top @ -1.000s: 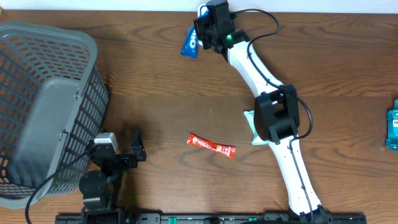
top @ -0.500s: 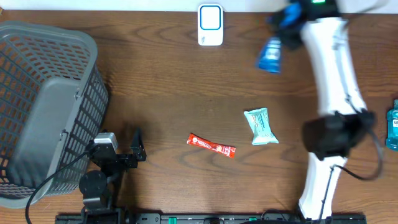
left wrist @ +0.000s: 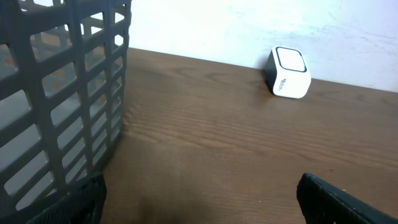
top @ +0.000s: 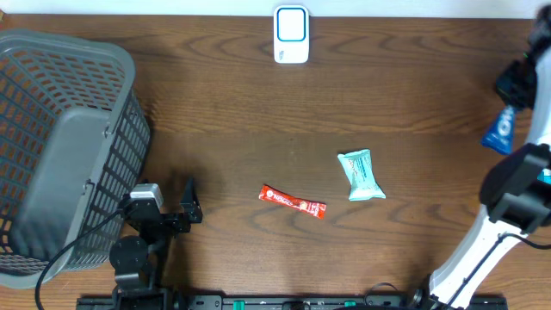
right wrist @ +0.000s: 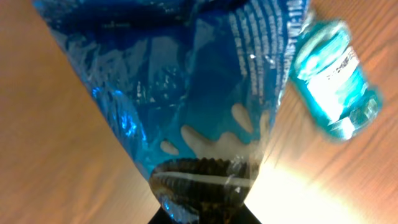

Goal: Scan the item barcode
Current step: 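Carry the Oreo pack right and drop it beside the bottle, then move the right gripper to the green wipes pack and grasp it, then lift the green wipes pack and turn it toward the scanner, then hold the wipes pack in front of the scanner window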

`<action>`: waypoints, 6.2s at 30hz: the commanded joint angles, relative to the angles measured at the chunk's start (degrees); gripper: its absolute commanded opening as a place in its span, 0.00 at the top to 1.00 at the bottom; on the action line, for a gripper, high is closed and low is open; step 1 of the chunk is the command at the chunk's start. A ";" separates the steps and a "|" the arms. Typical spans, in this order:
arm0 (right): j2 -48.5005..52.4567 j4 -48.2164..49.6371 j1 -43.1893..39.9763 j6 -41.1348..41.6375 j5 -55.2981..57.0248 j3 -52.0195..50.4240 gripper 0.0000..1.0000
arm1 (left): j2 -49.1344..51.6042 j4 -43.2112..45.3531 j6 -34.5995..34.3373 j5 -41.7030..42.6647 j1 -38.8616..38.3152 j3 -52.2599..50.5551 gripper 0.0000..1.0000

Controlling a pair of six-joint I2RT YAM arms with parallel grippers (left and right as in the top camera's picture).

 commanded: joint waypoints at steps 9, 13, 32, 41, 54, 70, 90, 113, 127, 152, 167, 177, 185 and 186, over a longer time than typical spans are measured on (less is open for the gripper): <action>0.15 12.70 -12.00 -6.95 -0.72 -14.25 0.60 | -0.04 -1.18 0.55 0.35 0.31 -1.16 0.02; 0.00 9.22 -12.35 -10.54 -9.86 -10.56 0.01 | -0.04 -1.18 0.55 0.35 0.31 -1.16 0.02; -8.66 -18.38 37.86 8.94 1.86 -2.43 0.02 | -0.04 -1.18 0.55 0.35 0.31 -1.16 0.02; -8.66 -18.47 51.78 17.88 4.09 -20.41 0.09 | -0.04 -1.18 0.55 0.35 0.31 -1.16 0.02; -8.66 9.92 55.63 11.82 1.11 -44.85 0.11 | -0.04 -1.18 0.55 0.35 0.31 -1.16 0.02; -8.66 28.59 55.58 4.70 8.02 -62.58 0.45 | -0.04 -1.18 0.55 0.35 0.31 -1.16 0.02; -8.90 25.33 55.47 4.31 -6.03 -60.24 0.99 | -0.04 -1.18 0.55 0.35 0.31 -1.16 0.02; -14.29 21.51 47.17 -46.16 -104.76 -41.40 0.99 | -0.04 -1.18 0.55 0.35 0.31 -1.16 0.02; -9.22 38.01 46.62 -23.50 -104.80 -45.44 0.99 | -0.04 -1.18 0.55 0.35 0.31 -1.16 0.02; -13.94 38.01 42.16 -12.50 -70.47 -34.36 0.98 | -0.04 -1.18 0.55 0.35 0.31 -1.16 0.02; -10.27 63.21 43.69 -22.56 -35.82 -24.63 0.99 | -0.04 -1.18 0.55 0.35 0.31 -1.16 0.02; 8.92 64.39 44.19 -29.86 -25.59 -3.56 0.99 | -0.04 -1.18 0.55 0.35 0.31 -1.16 0.02; 20.72 57.16 46.27 -37.27 -12.35 13.84 0.99 | -0.04 -1.18 0.55 0.35 0.31 -1.16 0.02; 20.74 57.07 46.62 -37.88 -11.54 13.86 0.99 | -0.04 -1.18 0.55 0.35 0.31 -1.16 0.02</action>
